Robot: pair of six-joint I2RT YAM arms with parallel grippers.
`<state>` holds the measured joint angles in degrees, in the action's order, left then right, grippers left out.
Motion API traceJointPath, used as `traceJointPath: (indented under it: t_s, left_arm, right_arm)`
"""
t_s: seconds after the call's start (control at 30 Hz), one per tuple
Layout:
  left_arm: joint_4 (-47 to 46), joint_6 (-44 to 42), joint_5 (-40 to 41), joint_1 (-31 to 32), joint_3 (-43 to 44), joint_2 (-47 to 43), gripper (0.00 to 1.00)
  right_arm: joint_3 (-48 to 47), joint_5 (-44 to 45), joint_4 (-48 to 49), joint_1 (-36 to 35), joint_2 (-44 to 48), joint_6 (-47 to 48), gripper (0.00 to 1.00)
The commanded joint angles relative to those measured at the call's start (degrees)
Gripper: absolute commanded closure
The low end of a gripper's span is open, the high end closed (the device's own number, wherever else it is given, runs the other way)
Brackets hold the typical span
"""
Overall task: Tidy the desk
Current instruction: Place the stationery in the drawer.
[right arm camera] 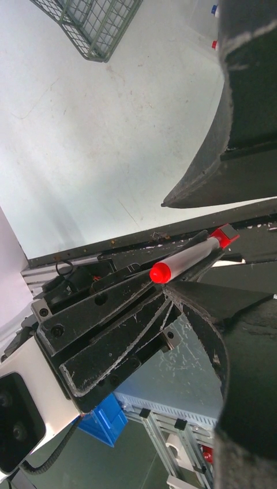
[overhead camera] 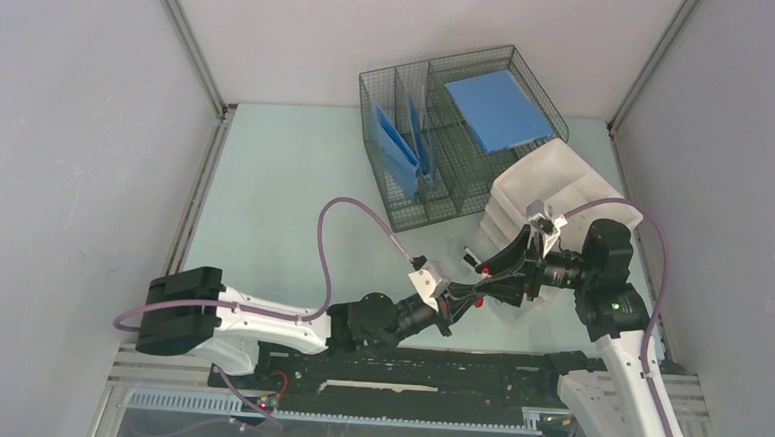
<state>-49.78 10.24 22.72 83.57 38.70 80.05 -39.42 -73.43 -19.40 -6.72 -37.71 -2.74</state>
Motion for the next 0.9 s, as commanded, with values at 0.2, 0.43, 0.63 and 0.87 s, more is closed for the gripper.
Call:
traceJointPath:
  t_s: [0.2,0.43,0.63,0.87]
  left_arm:
    - [-4.14,0.79,-1.66,0.41,-0.70,-0.02,1.00]
    - [-4.54,0.97,-2.29,0.37,-0.95,-0.16,1.00]
    - [-4.54,1.45,-3.01,0.37,-0.55,0.10,1.00]
    - [-4.54,2.25,-3.20,0.42,-0.55,-0.16,0.94]
  right_arm:
    - [-0.09,0.05,2.17,0.51,0.18,-0.15,0.42]
    - [-0.11,0.73,1.76,0.57,0.18,0.69,0.42]
    - [-0.14,2.00,1.13,0.57,0.16,1.78,0.48]
    - [-0.13,2.39,0.20,0.31,0.26,4.71,0.82]
